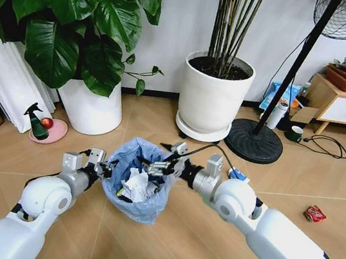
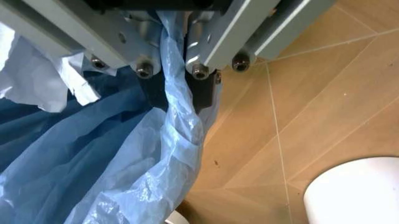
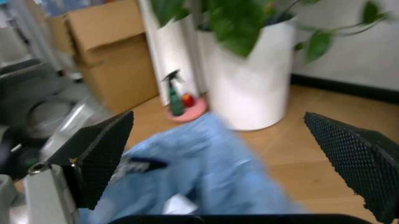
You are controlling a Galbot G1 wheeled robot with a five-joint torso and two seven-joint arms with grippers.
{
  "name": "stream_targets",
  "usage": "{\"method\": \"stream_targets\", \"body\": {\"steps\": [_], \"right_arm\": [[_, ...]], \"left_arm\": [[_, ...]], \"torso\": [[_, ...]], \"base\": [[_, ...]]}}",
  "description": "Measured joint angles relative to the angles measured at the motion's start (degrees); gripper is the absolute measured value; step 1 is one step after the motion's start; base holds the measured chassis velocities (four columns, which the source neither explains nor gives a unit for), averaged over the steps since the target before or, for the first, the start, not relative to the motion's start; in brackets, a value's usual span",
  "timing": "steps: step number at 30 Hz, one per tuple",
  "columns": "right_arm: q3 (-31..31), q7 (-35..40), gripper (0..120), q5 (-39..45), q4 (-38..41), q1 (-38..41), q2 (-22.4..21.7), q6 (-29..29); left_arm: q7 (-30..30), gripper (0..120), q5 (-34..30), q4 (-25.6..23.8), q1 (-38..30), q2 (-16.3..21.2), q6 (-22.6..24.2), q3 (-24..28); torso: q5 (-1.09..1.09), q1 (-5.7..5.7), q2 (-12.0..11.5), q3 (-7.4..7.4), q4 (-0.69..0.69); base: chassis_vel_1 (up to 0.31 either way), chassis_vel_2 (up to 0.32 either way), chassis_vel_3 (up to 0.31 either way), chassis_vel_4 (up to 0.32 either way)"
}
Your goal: Pick up the trash bin and place the garbage on the floor into it.
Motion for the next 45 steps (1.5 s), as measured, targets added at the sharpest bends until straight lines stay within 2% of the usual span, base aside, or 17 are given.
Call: {"method": "stream_targets", "body": {"steps": [7,15,19,22,28,30,31,34,38,45], "right_arm": [[9.75,2.89,100,0.36,-0.1,-5.24,-1.21,-0.89],[13.77,4.22,100,-0.29,-0.98,-8.8,-1.65,-0.81],[15.94,4.92,100,-2.26,-3.87,-10.79,-1.89,0.22],[16.4,5.09,100,-5.29,-10.64,-10.99,-1.2,1.68],[15.63,4.64,100,-8.31,-18.47,-9.78,0.31,2.92],[14.45,1.84,100,-12.41,-28.09,-7.69,2.28,4.6],[14.45,1.84,100,-12.41,-28.09,-7.69,2.28,4.6],[12.78,-3.06,100,-16.2,-37.24,-5.09,4.79,6.6],[11.2,-5.48,100,-18.26,-42.64,-3.0,6.94,7.51],[9.96,-6.73,100,-21.81,-52.05,-1.05,13.28,6.88]], "left_arm": [[0.42,0,0.51,0.14,0.46,-0.41,-0.07,-0.5],[0.58,0,0.58,0.14,0.69,-0.51,-0.1,-0.86],[0.73,0,0.59,0.14,0.87,-0.5,-0.11,-1.2],[0.81,0,0.57,-0.1,1.05,-0.31,-0.11,-1.4],[0.83,0,0.54,-0.36,1.29,-0.14,-0.11,-1.52],[0.86,0,0.47,-0.65,1.64,0.14,-0.11,-1.79],[0.86,0,0.47,-0.65,1.64,0.14,-0.11,-1.79],[0.87,0,0.21,-0.88,1.83,0.55,-0.11,-1.96],[0.87,0,0.12,-0.91,1.8,0.74,-0.11,-1.88],[0.88,0,-0.03,-0.96,1.44,0.86,-0.1,-1.48]], "torso": [[0.02,0.0,0.0,0.0,-0.01],[0.02,0.0,0.0,0.0,-0.01],[-0.01,0.0,0.0,-0.01,-0.01],[0.0,0.0,0.0,-0.01,-0.01],[0.0,0.0,0.0,0.0,-0.01],[0.03,0.0,0.0,0.01,0.0],[0.03,0.0,0.0,0.01,0.0],[0.01,0.0,0.0,0.01,0.0],[-0.01,0.0,0.0,0.01,0.0],[-0.01,0.0,0.0,0.0,-0.01]], "base": [[0.0,0.0,0.0,0.0],[0.0,0.0,0.0,0.0],[0.0,0.0,0.0,0.0],[0.0,0.0,0.0,0.0],[0.0,0.0,0.0,0.0],[0.0,0.0,0.0,0.0],[0.0,0.0,0.0,0.0],[0.0,0.0,0.0,0.0],[0.0,0.0,0.0,0.0],[0.0,0.0,0.0,0.0]]}}
